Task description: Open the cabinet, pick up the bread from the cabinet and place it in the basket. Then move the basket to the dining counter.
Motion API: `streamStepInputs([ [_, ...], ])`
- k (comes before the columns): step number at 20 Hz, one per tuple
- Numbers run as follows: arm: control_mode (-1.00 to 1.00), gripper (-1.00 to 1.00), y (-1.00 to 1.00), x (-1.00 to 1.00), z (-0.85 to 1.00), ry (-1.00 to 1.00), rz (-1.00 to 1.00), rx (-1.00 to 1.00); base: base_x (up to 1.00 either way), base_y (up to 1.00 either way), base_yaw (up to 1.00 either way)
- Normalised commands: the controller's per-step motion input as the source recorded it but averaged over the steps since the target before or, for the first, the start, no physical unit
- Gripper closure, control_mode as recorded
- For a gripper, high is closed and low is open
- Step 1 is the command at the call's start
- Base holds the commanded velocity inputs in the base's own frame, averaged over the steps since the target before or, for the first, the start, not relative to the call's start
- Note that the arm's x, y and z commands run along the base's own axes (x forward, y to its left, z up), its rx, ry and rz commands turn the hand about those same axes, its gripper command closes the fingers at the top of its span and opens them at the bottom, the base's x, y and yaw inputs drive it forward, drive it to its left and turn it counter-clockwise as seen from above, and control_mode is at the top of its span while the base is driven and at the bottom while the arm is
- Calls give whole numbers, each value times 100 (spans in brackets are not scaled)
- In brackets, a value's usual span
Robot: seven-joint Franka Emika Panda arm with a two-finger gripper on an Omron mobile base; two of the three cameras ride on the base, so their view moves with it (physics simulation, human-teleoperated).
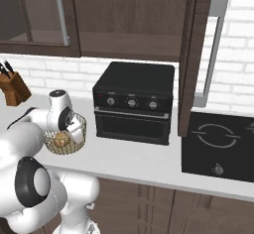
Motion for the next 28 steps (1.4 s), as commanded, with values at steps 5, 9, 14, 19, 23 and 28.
streamStepInputs([
  [5, -100, -100, 0, 0, -28, 0, 0, 0, 0, 0, 0],
  [9, -100, -100, 0, 0, -20, 0, 0, 0, 0, 0, 0],
  [14, -100, 100, 0, 0, -25, 0, 0, 0, 0, 0, 0],
  [19, -100, 100, 0, 0, 0, 0, 0, 0, 0, 0, 0],
  [23, -100, 100, 0, 0, 0, 0, 0, 0, 0, 0, 0],
  [28, -100, 100, 0, -10, 13, 0, -1, 0, 0, 0, 0],
])
